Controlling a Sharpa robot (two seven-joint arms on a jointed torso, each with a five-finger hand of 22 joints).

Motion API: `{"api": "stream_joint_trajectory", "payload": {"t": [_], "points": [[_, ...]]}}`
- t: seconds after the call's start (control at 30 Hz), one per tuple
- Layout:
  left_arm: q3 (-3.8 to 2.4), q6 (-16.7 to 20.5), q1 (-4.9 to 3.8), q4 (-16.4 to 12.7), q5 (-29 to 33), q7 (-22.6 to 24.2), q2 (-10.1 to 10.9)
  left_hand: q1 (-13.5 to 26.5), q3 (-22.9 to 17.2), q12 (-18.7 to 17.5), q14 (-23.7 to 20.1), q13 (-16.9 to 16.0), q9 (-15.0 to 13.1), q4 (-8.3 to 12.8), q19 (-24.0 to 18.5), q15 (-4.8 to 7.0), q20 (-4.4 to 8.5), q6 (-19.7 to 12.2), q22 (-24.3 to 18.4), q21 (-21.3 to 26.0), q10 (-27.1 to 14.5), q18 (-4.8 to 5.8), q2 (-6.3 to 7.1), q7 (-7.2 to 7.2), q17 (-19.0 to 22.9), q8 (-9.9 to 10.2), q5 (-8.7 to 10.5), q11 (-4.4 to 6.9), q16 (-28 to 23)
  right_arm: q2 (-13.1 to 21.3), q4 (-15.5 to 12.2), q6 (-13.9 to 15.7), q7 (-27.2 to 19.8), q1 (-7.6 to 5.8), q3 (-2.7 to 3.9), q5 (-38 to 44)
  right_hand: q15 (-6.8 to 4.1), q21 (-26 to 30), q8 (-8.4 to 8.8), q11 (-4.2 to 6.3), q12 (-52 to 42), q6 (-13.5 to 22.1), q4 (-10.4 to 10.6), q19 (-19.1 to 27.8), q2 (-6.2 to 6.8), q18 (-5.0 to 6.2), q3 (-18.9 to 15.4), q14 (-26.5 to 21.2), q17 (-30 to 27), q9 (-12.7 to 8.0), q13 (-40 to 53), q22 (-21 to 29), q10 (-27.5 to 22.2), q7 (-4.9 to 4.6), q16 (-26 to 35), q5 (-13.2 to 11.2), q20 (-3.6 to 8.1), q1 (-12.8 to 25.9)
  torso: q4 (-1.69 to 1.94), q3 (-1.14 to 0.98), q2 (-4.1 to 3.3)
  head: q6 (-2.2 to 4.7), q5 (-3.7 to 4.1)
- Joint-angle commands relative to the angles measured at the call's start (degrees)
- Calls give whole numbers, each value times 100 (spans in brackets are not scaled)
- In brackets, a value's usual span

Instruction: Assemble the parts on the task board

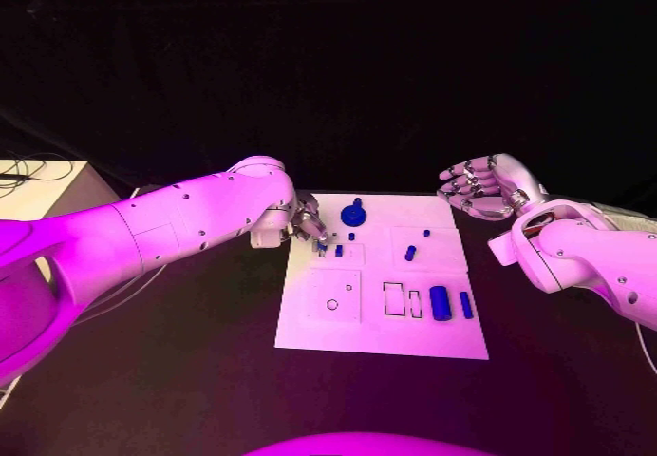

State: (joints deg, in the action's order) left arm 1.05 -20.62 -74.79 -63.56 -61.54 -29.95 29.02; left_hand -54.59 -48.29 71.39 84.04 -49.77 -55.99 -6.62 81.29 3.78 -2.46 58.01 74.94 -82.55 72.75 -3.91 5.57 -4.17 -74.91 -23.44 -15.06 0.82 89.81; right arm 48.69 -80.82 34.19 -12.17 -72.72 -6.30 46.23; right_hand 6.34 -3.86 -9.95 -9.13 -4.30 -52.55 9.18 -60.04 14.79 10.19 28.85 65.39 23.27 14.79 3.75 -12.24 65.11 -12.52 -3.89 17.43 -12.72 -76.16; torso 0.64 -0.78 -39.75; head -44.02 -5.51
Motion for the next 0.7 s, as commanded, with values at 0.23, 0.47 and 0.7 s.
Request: {"api": "stream_joint_trajectory", "payload": {"t": [0.23,0.47,0.7], "points": [[15,-199,22,51,-214,12,-65,5,-829,-15,596,-49,1,872,43,54,26,234,485,-25,120,88,-62,188,-1509,7,-86,80,19,-3,-3,-77,-46,5,2,11,11,18,18,-1,16,-8,-19,23,-19,31,-22,-37,-5,-7,-8,5,-46,-33,10,31,0,-15,-4,1,-9,-29,4],[21,-304,26,93,-242,-4,-86,19,-828,-11,596,-70,-3,885,51,59,30,252,493,-30,138,90,-56,195,-1509,7,-147,86,19,3,-6,-77,-46,5,2,10,11,18,18,-1,16,-8,-19,23,-19,31,-22,-37,-5,-7,-8,5,-46,-33,10,31,0,-15,2,2,-1,-60,8],[27,-349,31,115,-255,-11,-90,22,-828,-11,596,-74,-3,887,52,60,31,255,493,-31,142,90,-54,196,-1509,8,-160,87,19,4,-6,-78,-46,5,2,10,11,18,18,-1,16,-8,-19,23,-19,31,-22,-37,-5,-7,-8,5,-46,-33,10,31,0,-15,-1,-1,3,-69,7]]}}
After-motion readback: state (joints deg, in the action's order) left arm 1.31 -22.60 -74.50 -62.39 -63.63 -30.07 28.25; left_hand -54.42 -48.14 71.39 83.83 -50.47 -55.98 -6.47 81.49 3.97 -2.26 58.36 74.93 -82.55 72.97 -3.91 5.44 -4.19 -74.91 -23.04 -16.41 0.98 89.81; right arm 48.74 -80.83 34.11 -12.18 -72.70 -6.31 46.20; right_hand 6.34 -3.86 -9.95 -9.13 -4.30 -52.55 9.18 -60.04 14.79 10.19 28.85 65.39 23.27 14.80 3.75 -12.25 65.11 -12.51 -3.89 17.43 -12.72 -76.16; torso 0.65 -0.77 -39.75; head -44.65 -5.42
